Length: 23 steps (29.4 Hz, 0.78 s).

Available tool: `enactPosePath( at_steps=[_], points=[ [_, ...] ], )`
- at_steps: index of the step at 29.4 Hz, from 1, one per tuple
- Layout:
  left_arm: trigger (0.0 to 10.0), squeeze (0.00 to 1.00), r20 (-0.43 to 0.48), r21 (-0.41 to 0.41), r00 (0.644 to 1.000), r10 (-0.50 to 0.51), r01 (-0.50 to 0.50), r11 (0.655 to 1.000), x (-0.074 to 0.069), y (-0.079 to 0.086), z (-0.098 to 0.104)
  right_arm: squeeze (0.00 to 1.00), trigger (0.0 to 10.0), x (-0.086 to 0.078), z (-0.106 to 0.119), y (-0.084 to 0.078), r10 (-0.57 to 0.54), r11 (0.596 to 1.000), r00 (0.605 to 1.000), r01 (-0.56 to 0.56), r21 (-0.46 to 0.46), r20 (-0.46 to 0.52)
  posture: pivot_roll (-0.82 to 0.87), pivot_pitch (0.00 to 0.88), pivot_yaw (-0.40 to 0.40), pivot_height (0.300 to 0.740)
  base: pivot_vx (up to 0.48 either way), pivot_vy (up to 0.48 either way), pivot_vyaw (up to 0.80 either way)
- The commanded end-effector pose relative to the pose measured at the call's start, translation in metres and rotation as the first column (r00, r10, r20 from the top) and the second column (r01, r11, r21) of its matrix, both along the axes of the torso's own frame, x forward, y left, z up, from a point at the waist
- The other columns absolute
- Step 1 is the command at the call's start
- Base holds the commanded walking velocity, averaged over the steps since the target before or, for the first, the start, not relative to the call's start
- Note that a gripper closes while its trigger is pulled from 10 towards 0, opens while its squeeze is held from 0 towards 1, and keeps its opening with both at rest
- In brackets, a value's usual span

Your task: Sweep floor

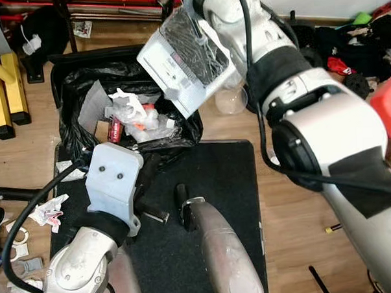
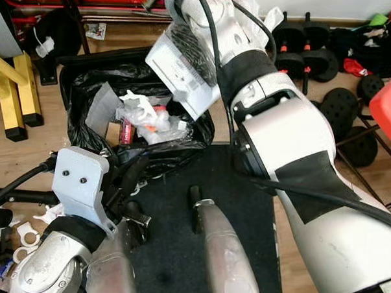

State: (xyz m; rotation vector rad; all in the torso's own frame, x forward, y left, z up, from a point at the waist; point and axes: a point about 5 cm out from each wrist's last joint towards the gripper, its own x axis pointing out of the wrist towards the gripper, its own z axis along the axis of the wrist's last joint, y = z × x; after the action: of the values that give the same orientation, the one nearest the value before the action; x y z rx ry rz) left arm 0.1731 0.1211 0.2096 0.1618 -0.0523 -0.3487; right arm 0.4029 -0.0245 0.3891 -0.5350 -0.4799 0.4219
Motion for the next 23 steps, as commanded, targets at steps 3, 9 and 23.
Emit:
enactPosePath(
  at_steps=[3,9,23],
  points=[
    [10.0,0.00,-0.019,-0.014,0.999,0.045,-0.045,0.999,-0.003,0.000,-0.002,0.00,10.0,-0.008,0.019,0.008,0.030,1.000,0.996,-0.030,-0.003,0.087,-0.13,0.519,-0.286,0.740,0.000,0.000,0.00],
    [10.0,0.00,-0.018,-0.012,0.999,0.047,-0.048,0.999,0.000,-0.001,-0.003,0.00,10.0,-0.004,0.019,-0.004,-0.011,1.000,0.996,0.009,0.023,0.085,-0.13,0.502,-0.284,0.740,0.000,0.000,0.00],
    [10.0,0.00,-0.010,0.021,0.993,0.114,-0.114,0.993,0.031,0.008,-0.013,0.00,10.0,0.005,-0.040,-0.090,0.111,0.830,0.991,-0.047,0.555,-0.081,-0.12,0.375,-0.233,0.740,0.113,0.000,0.00]
  ],
)
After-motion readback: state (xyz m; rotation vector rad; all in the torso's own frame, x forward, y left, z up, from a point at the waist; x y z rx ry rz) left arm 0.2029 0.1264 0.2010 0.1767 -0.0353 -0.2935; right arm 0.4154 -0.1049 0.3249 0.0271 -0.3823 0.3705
